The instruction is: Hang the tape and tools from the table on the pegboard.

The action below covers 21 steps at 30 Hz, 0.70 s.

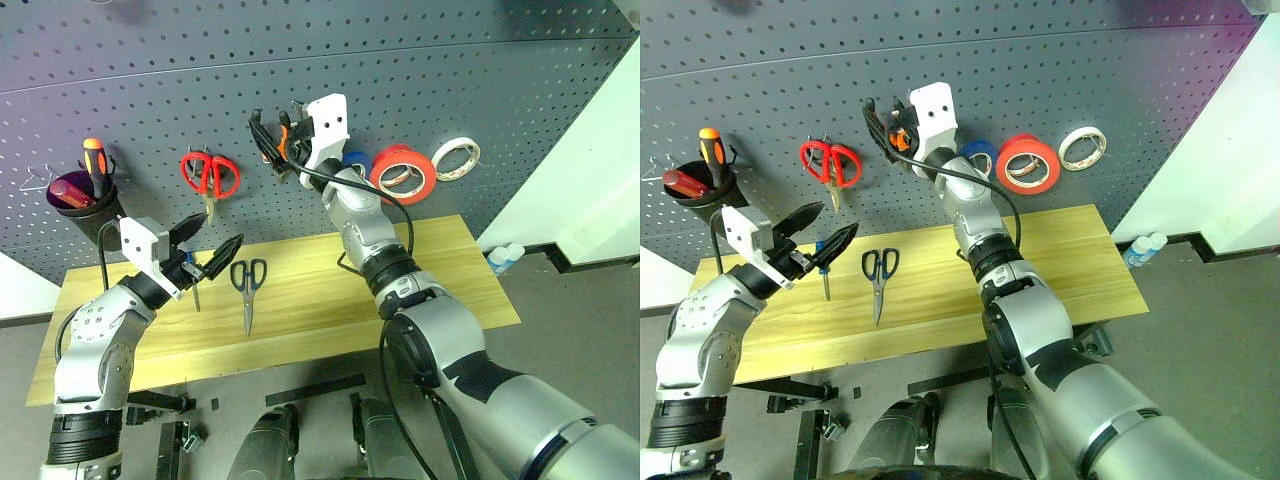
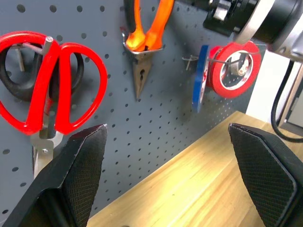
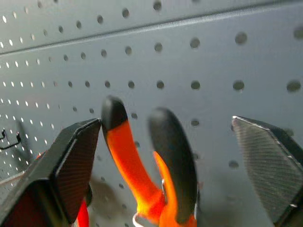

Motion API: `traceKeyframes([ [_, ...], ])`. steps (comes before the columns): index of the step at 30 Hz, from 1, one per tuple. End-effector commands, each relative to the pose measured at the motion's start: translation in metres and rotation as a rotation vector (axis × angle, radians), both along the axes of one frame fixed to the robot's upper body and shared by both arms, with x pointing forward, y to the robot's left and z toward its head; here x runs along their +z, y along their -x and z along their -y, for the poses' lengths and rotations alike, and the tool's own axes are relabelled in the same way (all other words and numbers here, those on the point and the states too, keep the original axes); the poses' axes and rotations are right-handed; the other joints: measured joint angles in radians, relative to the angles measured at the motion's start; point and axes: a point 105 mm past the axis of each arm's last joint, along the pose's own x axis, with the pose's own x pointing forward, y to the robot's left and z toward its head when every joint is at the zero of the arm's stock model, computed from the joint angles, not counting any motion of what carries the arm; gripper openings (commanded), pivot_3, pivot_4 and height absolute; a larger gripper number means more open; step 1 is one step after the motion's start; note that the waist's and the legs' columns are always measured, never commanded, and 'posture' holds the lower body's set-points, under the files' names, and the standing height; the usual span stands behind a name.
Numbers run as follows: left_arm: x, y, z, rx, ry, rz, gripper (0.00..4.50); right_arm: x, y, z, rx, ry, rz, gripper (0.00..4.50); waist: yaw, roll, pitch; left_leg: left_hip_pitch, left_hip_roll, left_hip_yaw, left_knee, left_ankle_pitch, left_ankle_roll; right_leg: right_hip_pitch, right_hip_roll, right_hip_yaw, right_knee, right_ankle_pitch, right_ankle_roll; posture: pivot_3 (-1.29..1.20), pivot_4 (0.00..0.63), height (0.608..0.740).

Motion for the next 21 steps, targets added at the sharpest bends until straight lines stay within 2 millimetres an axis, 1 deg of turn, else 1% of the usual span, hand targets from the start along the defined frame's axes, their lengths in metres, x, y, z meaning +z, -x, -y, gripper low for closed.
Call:
traceKeyframes([
  [1, 0.01, 0.0, 0.0, -0.002, -0.008, 0.047, 4.29, 0.025, 0.009, 0.0, 0.007, -0.031, 0.097, 4.47, 0.0, 0.0, 0.0, 0.0, 0.0, 0.0, 0.0, 0.0, 0.0, 0.0, 0.0, 0.0, 0.0, 0.0, 0.0, -0.01, 0.202, 0.74],
  [5, 0.01, -0.003, -0.001, 0.004, -0.012, 0.049, 4.29, 0.031, 0.015, 0.003, 0.015, -0.024, 0.137, 4.47, 0.0, 0.0, 0.0, 0.0, 0.0, 0.0, 0.0, 0.0, 0.0, 0.0, 0.0, 0.0, 0.0, 0.0, 0.0, -0.02, 0.197, 0.74],
  [8, 0.008, -0.006, -0.005, 0.029, -0.017, 0.042, 4.29, 0.035, 0.029, 0.007, 0.052, 0.017, 0.216, 4.47, 0.001, 0.0, 0.0, 0.0, 0.0, 0.0, 0.0, 0.0, 0.0, 0.0, 0.0, 0.0, 0.0, 0.0, 0.0, -0.02, 0.192, 0.74],
  [11, 0.003, -0.009, -0.006, 0.046, -0.037, 0.028, 4.29, 0.035, 0.044, 0.011, 0.094, 0.069, 0.264, 4.47, 0.001, 0.0, 0.0, 0.0, 0.0, 0.0, 0.0, 0.0, 0.0, 0.0, 0.0, 0.0, -0.001, 0.0, 0.0, -0.02, 0.188, 0.74],
  [15, -0.006, -0.013, -0.007, 0.083, -0.061, 0.006, 4.29, 0.028, 0.064, 0.024, 0.133, 0.128, 0.284, 4.47, 0.002, 0.0, 0.0, 0.0, 0.0, 0.0, 0.0, 0.0, 0.0, 0.0, 0.0, 0.0, 0.0, 0.0, 0.0, -0.03, 0.183, 0.74],
  [21, -0.026, -0.02, -0.006, 0.144, -0.127, -0.064, 4.29, 0.01, 0.091, 0.042, 0.224, 0.243, 0.257, 4.47, 0.007, -0.001, 0.0, 0.0, 0.0, 0.0, 0.0, 0.0, 0.0, 0.0, 0.0, 0.0, -0.001, 0.0, 0.0, -0.04, 0.177, 0.74],
])
